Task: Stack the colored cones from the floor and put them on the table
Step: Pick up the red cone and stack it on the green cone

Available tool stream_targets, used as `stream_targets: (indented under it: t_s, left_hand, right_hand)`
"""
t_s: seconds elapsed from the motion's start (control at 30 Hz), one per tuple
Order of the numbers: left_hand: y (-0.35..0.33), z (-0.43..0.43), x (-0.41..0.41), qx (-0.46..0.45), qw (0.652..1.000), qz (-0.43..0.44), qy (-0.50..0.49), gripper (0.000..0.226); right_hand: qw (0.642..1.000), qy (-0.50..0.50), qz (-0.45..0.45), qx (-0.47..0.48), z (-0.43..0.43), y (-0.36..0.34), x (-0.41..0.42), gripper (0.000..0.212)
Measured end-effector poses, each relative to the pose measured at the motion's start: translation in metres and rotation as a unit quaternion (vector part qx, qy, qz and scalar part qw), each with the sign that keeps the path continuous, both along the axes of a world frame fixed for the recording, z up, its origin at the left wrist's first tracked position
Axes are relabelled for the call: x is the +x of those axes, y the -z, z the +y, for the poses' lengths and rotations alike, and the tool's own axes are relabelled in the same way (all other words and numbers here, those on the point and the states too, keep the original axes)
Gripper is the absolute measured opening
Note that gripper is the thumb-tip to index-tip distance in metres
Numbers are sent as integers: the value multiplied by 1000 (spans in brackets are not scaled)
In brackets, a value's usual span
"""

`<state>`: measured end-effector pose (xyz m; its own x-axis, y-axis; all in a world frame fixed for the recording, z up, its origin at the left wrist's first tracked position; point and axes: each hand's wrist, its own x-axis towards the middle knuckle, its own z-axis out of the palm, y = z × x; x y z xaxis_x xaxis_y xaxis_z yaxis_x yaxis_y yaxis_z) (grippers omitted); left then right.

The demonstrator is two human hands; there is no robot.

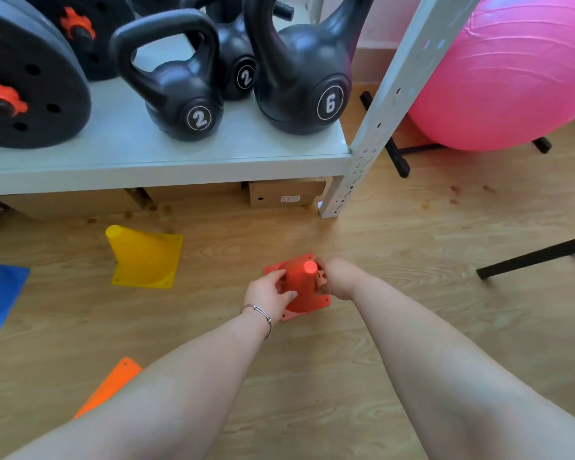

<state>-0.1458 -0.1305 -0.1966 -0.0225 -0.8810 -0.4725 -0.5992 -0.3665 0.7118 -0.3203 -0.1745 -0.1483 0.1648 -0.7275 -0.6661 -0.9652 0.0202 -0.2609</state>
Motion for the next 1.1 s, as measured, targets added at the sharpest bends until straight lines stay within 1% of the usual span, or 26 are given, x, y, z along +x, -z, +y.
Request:
stream_targets:
  t_s: [0.13,0.2,0.3,0.43,0.6,0.73,0.9,0.97,1.1]
  left_hand:
    - [4,5,2,-10,1000,10,-12,60]
    - [2,9,6,-9,1000,10,-12,61]
    - [-3,21,20,-2,1000,-12,-3,65]
    - [-9,38,47,14,999,-28,-11,66]
    - [-15,48,80,30,998,-58,-11,68]
    - [-16,49,93,49,997,-63,8,69]
    - [-15,50,91,36,996,-81,21,68]
    - [-15,50,91,28,992,-112,51,69]
    - [-21,49,97,23,972,-206,111,66]
  right_hand:
    - [999,31,-26,-2,4,3,-1,66]
    - [998,44,-44,0,9,3,2,66]
    - [995,62,-75,-3,23,2,16,64]
    - [989,78,-127,-10,44,1,44,70]
    - [981,107,-159,-16,61,5,76,73]
    - [986,94,-133,-24,67,8,89,72]
    - [993,68,-88,-40,71,11,92,73]
    - [995,49,-63,-51,73,13,92,67]
    - [994,-10,6,-108,77,10,89,44]
